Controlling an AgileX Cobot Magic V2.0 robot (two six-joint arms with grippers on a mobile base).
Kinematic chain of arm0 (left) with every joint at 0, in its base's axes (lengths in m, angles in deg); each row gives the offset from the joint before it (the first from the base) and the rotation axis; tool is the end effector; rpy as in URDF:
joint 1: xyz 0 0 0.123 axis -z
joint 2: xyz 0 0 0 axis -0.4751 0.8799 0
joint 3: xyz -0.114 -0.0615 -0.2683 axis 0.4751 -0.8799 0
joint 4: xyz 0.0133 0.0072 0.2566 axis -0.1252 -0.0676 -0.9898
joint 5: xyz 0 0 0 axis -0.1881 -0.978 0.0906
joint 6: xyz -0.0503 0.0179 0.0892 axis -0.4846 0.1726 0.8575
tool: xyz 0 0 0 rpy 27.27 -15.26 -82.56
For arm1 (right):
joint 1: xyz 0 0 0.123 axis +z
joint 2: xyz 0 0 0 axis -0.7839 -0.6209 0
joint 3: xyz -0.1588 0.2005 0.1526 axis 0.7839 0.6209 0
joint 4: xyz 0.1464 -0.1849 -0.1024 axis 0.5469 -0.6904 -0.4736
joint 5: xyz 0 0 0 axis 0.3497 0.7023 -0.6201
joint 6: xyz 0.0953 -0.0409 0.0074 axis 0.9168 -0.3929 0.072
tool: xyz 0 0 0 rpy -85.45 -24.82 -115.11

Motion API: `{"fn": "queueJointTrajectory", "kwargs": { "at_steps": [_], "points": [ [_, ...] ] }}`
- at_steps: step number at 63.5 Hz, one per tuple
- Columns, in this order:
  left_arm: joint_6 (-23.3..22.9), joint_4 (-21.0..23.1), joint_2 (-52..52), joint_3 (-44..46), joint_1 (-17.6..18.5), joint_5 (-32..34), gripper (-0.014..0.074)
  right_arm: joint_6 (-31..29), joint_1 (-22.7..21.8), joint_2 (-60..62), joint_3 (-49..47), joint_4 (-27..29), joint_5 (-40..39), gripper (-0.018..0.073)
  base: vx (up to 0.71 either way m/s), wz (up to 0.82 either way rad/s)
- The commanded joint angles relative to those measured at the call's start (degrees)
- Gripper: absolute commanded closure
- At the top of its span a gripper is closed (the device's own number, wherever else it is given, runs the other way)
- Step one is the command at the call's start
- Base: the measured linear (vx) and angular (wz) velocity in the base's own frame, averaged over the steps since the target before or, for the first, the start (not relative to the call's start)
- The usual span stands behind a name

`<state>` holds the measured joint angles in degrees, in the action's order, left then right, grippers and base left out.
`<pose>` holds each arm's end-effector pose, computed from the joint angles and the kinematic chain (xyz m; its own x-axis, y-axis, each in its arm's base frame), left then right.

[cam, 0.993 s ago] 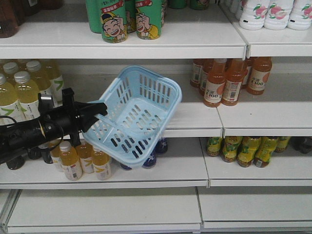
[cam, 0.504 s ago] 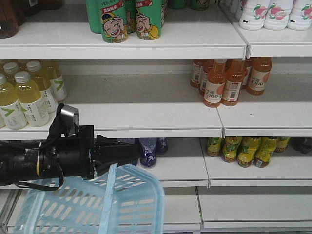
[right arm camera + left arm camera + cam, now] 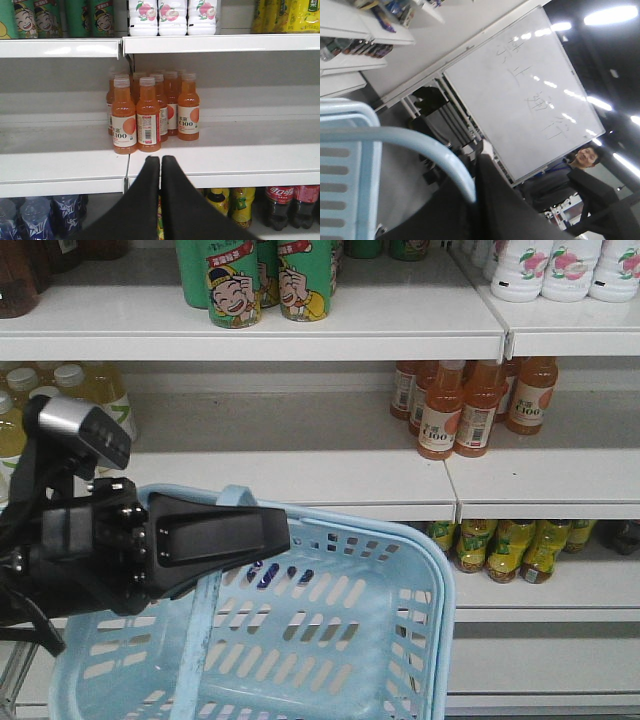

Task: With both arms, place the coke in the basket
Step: 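Lift the basket off the shelf with the left gripper, pull it closer, then turn the base away from the shelf, holding the basket in the left gripper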

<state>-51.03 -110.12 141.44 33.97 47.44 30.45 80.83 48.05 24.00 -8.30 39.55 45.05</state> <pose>0.1824 -0.1587 0.3334 -0.8579 -0.2014 -0.4727 0.4851 -0.0141 -0.8744 0.0621 -0.0043 0.2003 0.0233 -0.0157 -0.9996 0.0668 0.9977 -0.0141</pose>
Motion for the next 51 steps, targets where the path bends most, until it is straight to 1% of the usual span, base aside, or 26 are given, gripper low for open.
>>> {"fn": "queueJointTrajectory", "kwargs": {
  "at_steps": [1, 7, 19, 24, 32, 51],
  "points": [
    [1.0, 10.4, -3.0, 1.4, 1.0, 11.4, 0.0603, -0.5, -0.3, 0.7, 0.4, -0.4, -4.2, 0.0564, 0.00, 0.00],
    [1.0, 12.5, -4.1, 1.4, 1.5, 11.4, 0.0603, -0.5, -0.3, 0.7, 0.4, -0.4, -4.2, 0.0564, 0.00, 0.00],
    [1.3, 10.3, -4.6, 1.4, 1.4, 11.3, 0.0603, -0.5, -0.3, 0.7, 0.4, -0.4, -4.2, 0.0564, 0.00, 0.00],
    [3.4, 9.4, -4.6, 1.4, 1.4, 10.9, 0.0603, -0.5, -0.3, 0.7, 0.4, -0.4, -4.2, 0.0564, 0.00, 0.00],
    [6.6, 9.3, -4.6, 1.4, 1.4, 10.1, 0.0603, -0.5, -0.3, 0.7, 0.4, -0.4, -4.2, 0.0564, 0.00, 0.00],
    [6.8, 9.1, -4.6, 1.4, 1.4, 10.1, 0.0603, -0.5, -0.3, 0.7, 0.4, -0.4, -4.2, 0.0564, 0.00, 0.00]
  ]
}}
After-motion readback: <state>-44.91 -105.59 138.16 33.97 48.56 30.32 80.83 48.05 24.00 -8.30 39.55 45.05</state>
